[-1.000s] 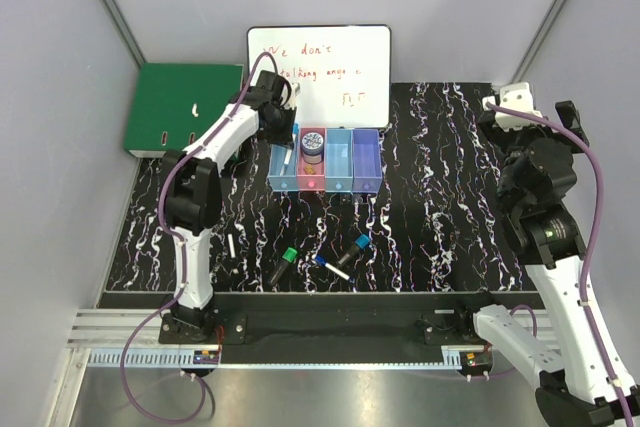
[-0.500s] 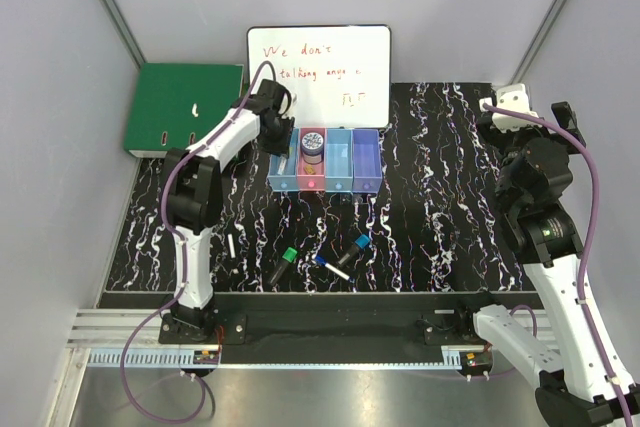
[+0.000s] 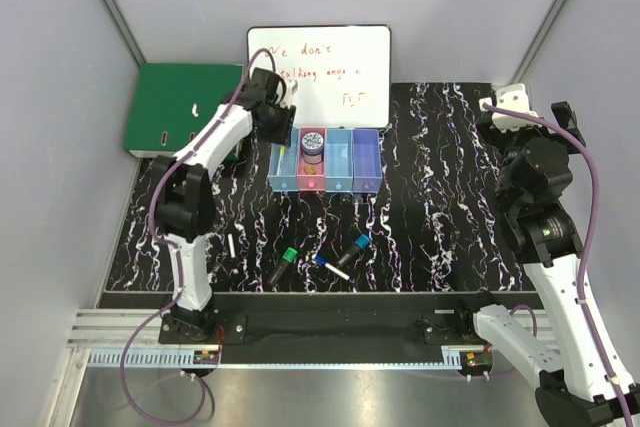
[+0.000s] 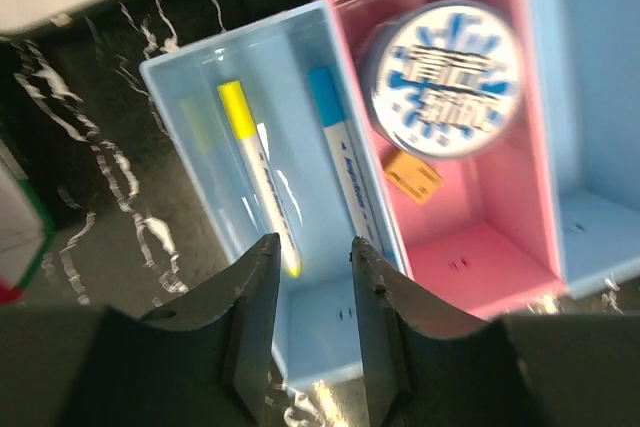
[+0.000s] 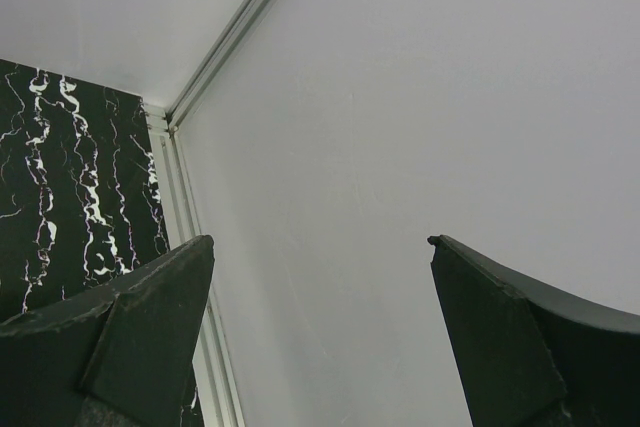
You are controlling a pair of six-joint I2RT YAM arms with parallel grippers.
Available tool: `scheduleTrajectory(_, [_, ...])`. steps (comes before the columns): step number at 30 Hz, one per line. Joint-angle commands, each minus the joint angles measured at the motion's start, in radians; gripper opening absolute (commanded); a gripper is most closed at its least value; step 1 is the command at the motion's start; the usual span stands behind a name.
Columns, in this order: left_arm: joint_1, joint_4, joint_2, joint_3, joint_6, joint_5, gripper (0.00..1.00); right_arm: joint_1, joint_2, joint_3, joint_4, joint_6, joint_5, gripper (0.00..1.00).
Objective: Sort the stationery into containers
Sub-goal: Move the pen to the center of the board.
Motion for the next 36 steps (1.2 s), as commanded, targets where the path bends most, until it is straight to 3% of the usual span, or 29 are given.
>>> scheduleTrajectory(1, [0.006,-0.039,-0.246,0.007,0.098,0.007,0.40,-0.008,-0.004,0.029,0.028,-0.003,-0.012,0.97])
scheduleTrajectory(6, [0.046,-0.167,-0.418,-0.182,0.119,-0.072,0.40,-0.008,0.004,0.041,0.030,0.000,-0.021,0.97])
scheduleTrajectory(10, [0.059,-0.201,-0.574,-0.500,0.173,-0.109,0.43,-0.009,0.007,0.045,0.028,0.006,-0.025,0.97])
scheduleTrajectory(13, [0.079,-0.250,-0.619,-0.613,0.188,-0.106,0.43,-0.008,0.006,0.049,0.030,0.006,-0.025,0.97])
scheduleTrajectory(16, [0.102,-0.290,-0.653,-0.671,0.177,-0.040,0.42,-0.008,0.007,0.057,0.028,0.006,-0.020,0.97])
scheduleTrajectory(19, [0.109,-0.336,-0.658,-0.636,0.208,-0.054,0.42,-0.008,0.006,0.064,0.028,0.004,-0.017,0.97])
scheduleTrajectory(24, [0.115,-0.312,-0.658,-0.640,0.430,-0.047,0.40,-0.008,0.001,0.065,0.025,0.003,-0.015,0.97])
scheduleTrajectory(31, [0.152,-0.318,-0.688,-0.745,0.873,0.090,0.44,-0.008,-0.014,0.046,0.025,-0.008,-0.011,0.97])
scheduleTrajectory(36, [0.152,-0.353,-0.695,-0.797,0.995,0.173,0.48,-0.014,-0.013,0.043,0.024,-0.005,-0.011,0.97])
